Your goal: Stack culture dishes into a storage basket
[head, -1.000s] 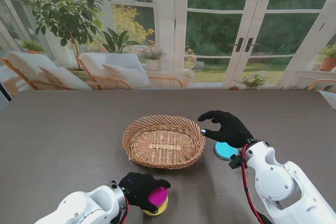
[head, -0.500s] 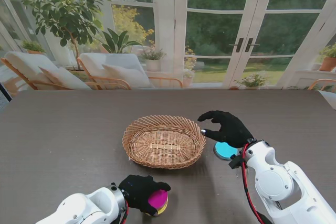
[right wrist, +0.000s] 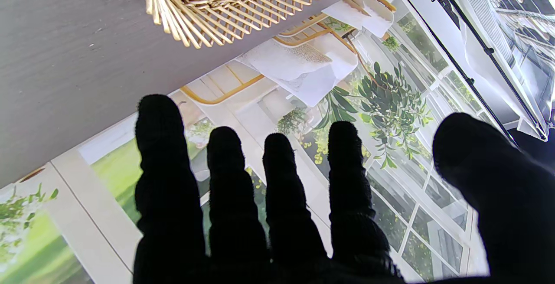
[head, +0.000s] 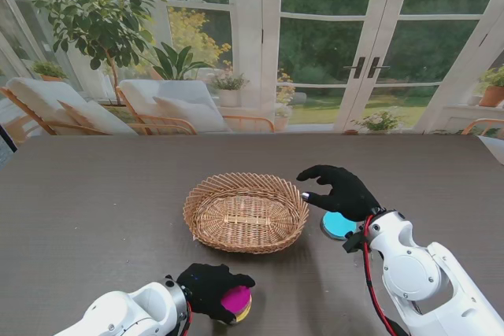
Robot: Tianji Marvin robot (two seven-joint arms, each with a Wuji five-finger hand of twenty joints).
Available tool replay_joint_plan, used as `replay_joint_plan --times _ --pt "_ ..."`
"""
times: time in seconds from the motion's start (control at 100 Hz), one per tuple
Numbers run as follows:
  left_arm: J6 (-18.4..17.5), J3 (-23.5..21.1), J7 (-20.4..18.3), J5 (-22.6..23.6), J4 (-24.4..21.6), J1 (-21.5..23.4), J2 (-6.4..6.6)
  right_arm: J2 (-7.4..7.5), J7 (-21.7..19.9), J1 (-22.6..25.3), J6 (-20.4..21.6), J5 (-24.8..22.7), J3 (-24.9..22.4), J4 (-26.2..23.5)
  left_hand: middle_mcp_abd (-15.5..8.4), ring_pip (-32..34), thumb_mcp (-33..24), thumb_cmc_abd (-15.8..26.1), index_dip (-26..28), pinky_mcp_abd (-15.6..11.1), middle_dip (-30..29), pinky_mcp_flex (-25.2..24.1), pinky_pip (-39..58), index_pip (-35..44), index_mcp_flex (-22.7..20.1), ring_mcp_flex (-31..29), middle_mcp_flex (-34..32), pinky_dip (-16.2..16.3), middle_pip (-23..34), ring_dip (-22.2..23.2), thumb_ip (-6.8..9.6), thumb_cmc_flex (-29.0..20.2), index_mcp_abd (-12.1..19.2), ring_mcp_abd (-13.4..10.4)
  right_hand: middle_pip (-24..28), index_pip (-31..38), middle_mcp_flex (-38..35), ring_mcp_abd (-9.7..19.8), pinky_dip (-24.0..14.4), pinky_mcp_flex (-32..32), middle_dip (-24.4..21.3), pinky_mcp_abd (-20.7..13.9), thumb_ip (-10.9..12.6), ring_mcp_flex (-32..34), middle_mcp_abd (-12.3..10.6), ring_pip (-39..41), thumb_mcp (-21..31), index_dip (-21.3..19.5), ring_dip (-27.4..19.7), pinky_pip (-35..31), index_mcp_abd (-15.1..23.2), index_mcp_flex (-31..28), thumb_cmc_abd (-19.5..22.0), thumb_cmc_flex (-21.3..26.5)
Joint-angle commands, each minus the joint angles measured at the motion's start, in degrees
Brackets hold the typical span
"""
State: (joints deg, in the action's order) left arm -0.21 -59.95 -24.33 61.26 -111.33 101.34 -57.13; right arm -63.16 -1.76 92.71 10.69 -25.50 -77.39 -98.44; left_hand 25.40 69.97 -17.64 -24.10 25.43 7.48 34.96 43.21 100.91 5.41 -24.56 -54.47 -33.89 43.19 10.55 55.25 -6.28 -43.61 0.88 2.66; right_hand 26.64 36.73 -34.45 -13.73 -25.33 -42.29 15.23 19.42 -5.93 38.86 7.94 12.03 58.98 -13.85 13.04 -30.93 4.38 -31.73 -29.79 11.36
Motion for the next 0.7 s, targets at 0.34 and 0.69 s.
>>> replay_joint_plan --times 0.34,0.69 --pt "-0.2 0.2 -0.8 -0.1 0.1 0.1 0.02 -0.22 -0.8 0.4 -0.1 -0.3 0.0 -0.5 -5.2 -1.5 1.2 5.1 0.7 -2.2 -1.9 -0.9 2.6 2.2 -0.5 3.2 4.5 1.6 -1.6 0.0 4.13 -1.4 -3.2 0.4 -0.4 0.0 -0.7 -0.3 -1.5 23.3 0.3 0.8 0.2 0.9 1.1 -0.1 3.7 0.5 0.7 0.8 0.3 -1.4 0.5 0.5" --pt "-0.6 0.1 -0.5 0.1 0.3 0.2 0.00 -0.22 -0.8 0.4 0.0 -0.3 0.0 -0.5 -5.2 -2.1 3.8 5.3 0.3 -2.9 -2.7 -1.2 3.1 1.7 0.0 4.4 5.9 1.9 -2.4 0.2 4.07 -0.3 -3.8 0.6 -0.4 0.0 -0.8 -0.4 -1.5 23.3 0.3 0.9 0.2 0.9 1.1 -0.1 3.7 0.5 0.7 0.8 0.2 -1.5 0.5 0.5"
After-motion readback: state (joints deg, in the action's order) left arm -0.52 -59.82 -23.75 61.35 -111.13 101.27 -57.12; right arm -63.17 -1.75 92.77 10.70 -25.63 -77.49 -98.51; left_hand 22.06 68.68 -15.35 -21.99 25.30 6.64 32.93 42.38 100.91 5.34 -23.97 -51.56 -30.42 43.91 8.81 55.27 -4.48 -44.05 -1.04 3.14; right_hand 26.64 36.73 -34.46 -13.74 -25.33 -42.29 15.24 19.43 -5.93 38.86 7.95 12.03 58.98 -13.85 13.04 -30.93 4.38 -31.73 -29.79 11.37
